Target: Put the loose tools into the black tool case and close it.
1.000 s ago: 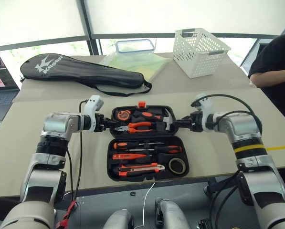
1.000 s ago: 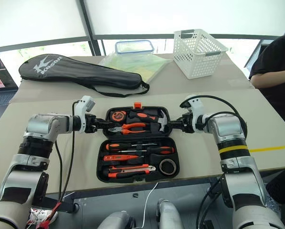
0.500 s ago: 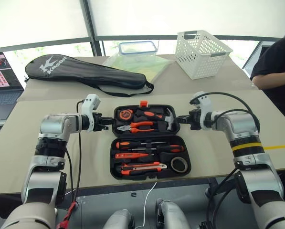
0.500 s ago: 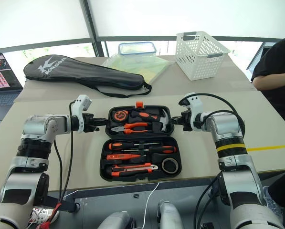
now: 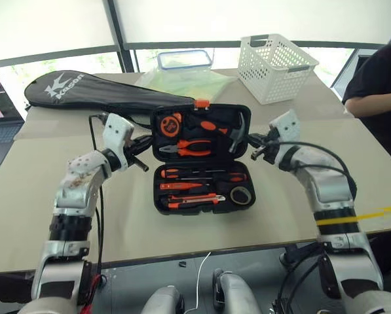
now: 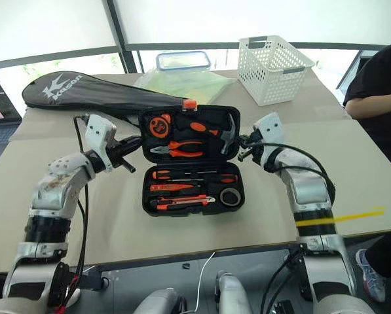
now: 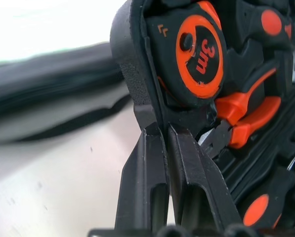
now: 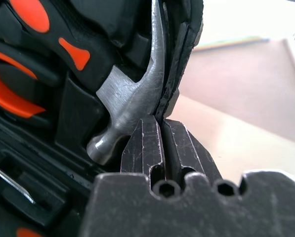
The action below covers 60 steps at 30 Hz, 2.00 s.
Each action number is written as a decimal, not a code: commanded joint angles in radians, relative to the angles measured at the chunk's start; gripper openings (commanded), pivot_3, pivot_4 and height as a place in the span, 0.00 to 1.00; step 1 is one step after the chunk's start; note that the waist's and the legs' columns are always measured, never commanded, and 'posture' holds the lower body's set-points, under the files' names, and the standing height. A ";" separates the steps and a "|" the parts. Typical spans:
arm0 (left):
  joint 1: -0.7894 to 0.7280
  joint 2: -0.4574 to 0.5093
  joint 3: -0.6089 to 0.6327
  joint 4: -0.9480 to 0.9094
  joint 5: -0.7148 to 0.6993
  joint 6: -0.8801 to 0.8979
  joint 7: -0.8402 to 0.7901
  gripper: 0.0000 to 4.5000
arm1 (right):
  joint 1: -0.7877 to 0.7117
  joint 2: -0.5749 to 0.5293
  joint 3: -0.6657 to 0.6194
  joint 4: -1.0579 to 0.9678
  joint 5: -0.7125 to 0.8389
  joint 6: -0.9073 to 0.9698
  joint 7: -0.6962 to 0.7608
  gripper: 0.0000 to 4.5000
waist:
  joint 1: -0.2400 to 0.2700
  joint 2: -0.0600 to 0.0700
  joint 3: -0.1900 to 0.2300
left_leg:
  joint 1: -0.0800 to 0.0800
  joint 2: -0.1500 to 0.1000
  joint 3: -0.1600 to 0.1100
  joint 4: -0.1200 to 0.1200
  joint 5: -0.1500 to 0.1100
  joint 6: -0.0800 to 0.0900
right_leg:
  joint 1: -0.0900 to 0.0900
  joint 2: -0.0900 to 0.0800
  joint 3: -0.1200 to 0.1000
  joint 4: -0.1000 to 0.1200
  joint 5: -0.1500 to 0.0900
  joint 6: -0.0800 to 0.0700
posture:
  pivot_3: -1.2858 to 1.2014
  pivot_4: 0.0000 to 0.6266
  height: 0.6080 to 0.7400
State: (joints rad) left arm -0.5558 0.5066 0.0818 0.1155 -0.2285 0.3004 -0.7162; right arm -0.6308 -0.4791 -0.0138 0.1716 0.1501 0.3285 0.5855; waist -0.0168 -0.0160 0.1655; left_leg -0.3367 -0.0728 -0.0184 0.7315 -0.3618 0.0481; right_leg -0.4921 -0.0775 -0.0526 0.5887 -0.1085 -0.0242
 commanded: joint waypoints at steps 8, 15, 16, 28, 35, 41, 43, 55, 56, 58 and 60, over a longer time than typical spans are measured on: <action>0.268 0.008 0.037 -0.194 0.099 -0.197 0.136 0.08 | 0.297 -0.003 -0.033 -0.125 -0.060 -0.308 -0.066 0.17 | 0.006 0.000 -0.001 | 0.018 0.002 0.001 -0.005 -0.001 0.001 | 0.019 0.001 0.007 -0.005 -0.001 0.001 | 0.52 0.24 1.00; 0.482 0.128 0.237 -0.485 -0.151 0.119 0.056 0.65 | 0.526 -0.193 -0.206 -0.499 0.189 -0.097 0.114 0.69 | 0.004 -0.001 -0.001 | 0.017 0.004 0.004 -0.012 -0.001 0.002 | 0.015 0.004 0.010 -0.009 -0.001 0.001 | 0.52 0.24 1.00; 0.507 0.166 0.272 -0.490 -0.190 0.165 0.023 0.74 | 0.580 -0.243 -0.232 -0.552 0.257 -0.054 0.186 0.76 | 0.006 -0.001 -0.001 | 0.017 0.004 0.003 -0.012 -0.001 0.003 | 0.015 0.004 0.010 -0.009 -0.001 0.001 | 0.52 0.24 1.00; -0.028 0.256 -0.095 0.215 0.052 -0.101 -0.281 0.59 | 0.642 -0.474 -0.057 -0.635 0.341 0.088 0.501 0.38 | 0.039 -0.006 -0.001 | 0.036 0.001 0.005 -0.013 -0.007 0.013 | 0.035 0.004 0.005 -0.011 -0.011 0.013 | 0.52 0.24 1.00; -0.351 0.064 -0.300 0.659 0.257 -0.440 -0.320 0.02 | 0.473 -0.428 0.136 -0.486 0.182 0.019 0.530 0.00 | 0.027 -0.007 -0.002 | 0.028 0.000 0.005 -0.013 -0.006 0.011 | 0.029 0.001 0.002 -0.012 -0.006 0.008 | 0.52 0.24 1.00; -0.449 -0.012 -0.394 0.826 0.356 -0.675 -0.398 0.01 | 0.343 -0.355 0.225 -0.359 0.067 -0.005 0.492 0.00 | 0.022 -0.007 -0.002 | 0.015 0.000 0.003 -0.003 -0.006 0.011 | 0.023 0.000 -0.005 -0.011 -0.006 0.008 | 0.52 0.24 1.00; -0.432 -0.001 -0.390 0.807 0.324 -0.718 -0.497 0.01 | 0.307 -0.328 0.228 -0.313 0.025 -0.016 0.452 0.00 | 0.018 -0.007 -0.002 | 0.015 0.001 0.003 -0.003 -0.006 0.011 | 0.021 -0.001 -0.002 -0.011 -0.006 0.008 | 0.52 0.24 1.00; -0.274 0.099 -0.285 0.400 0.139 -0.437 -0.689 0.01 | 0.286 -0.315 0.137 -0.264 0.018 -0.052 0.423 0.00 | 0.026 -0.007 -0.002 | 0.013 0.001 0.003 -0.001 -0.007 0.012 | 0.018 0.001 0.006 -0.009 -0.004 0.007 | 0.52 0.24 1.00; -0.299 0.087 -0.261 0.368 0.097 -0.341 -0.679 0.01 | 0.302 -0.328 0.110 -0.295 0.051 -0.027 0.441 0.00 | 0.027 -0.007 -0.002 | 0.012 0.001 0.003 -0.001 -0.007 0.012 | 0.018 0.001 0.005 -0.009 -0.004 0.008 | 0.52 0.24 1.00; -0.347 0.059 -0.226 0.300 0.012 -0.156 -0.671 0.01 | 0.330 -0.346 0.059 -0.351 0.115 0.021 0.467 0.00 | 0.032 -0.007 -0.002 | 0.011 0.001 0.003 -0.001 -0.007 0.012 | 0.017 0.002 0.003 -0.009 -0.004 0.008 | 0.52 0.24 1.00; -0.374 0.036 -0.231 0.217 -0.048 0.000 -0.682 0.01 | 0.355 -0.358 0.012 -0.400 0.170 0.072 0.470 0.00 | 0.031 -0.007 -0.002 | 0.005 0.000 -0.001 0.003 -0.007 0.013 | 0.016 0.003 -0.001 -0.009 -0.003 0.010 | 0.52 0.24 1.00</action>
State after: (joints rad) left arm -0.8934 0.5574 -0.1644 0.4390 -0.2011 0.1622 -1.3922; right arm -0.2855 -0.8228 0.0750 -0.1556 0.2489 0.3578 1.0491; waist 0.0139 -0.0228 0.1637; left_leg -0.3329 -0.0726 -0.0207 0.7376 -0.3687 0.0609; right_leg -0.4760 -0.0748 -0.0557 0.5796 -0.1109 -0.0142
